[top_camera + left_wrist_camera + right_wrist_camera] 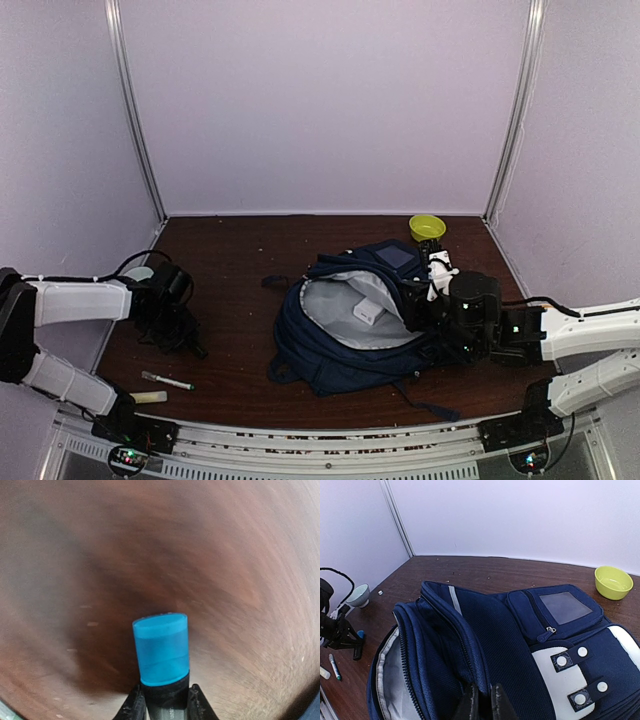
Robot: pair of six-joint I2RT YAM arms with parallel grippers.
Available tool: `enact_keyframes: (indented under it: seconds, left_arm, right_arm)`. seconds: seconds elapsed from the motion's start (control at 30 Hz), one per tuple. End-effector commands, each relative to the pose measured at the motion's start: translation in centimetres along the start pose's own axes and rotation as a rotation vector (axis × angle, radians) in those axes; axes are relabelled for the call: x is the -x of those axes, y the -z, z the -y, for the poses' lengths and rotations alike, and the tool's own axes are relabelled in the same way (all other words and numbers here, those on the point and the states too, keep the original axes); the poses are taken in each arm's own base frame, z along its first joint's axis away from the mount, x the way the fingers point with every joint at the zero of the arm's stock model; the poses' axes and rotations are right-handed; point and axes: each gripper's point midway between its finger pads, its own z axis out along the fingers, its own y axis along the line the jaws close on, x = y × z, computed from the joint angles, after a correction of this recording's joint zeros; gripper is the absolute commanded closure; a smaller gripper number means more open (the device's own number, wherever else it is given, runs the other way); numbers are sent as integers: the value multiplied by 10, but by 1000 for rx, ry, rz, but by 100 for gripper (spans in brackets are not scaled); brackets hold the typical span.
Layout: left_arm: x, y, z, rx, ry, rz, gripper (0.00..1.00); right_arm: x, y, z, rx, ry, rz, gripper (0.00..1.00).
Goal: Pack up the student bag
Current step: Move the glue stick to the center of the board.
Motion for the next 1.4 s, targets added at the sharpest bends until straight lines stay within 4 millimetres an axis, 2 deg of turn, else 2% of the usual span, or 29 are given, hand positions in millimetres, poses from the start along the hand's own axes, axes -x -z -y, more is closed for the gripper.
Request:
enact_keyframes:
  seconds: [0.0,0.07,0.13,0.23,0.33,0.43,0.57,0.8,0.93,1.17,1.27,1.37]
  left_arm:
    - [-19,-5,21,-46,-174,-68,79]
    - [-22,-4,27,-73,-226,-68,66]
    - [-22,-5,25,-53,-260,-71,58]
    - [-25,-8,18,-10,-310,-90,53]
    - [-28,-9,16,31,-363,-95,52]
    - [-31,-9,15,59,-385,-106,53]
    - [-32,-12,15,104,-414,-118,61]
    - [-37,-14,37,155,-548,-115,60]
    - [-39,-12,40,158,-584,-101,60]
    - [-39,-14,36,187,-609,-87,72]
    - [-38,-12,45,163,-624,-77,78]
    - [-36,1,64,114,-662,-28,80]
  right_arm:
    - [-10,-2,25,-127,44,-25,100]
    - [-9,-2,25,-128,43,-25,100]
    - [-10,-2,25,-128,44,-26,100]
    - [-10,-3,25,-130,45,-27,100]
    - [-9,-3,24,-129,46,-28,100]
    - [-9,-3,25,-129,46,-28,100]
    - [-10,-3,25,-129,46,-29,100]
    - [-9,-3,25,-130,45,-28,100]
    - [-9,-3,25,-131,43,-28,100]
    - [-10,-4,24,-132,49,-35,100]
    - [-10,-5,24,-133,51,-36,100]
    - [-10,-4,24,-131,46,-33,100]
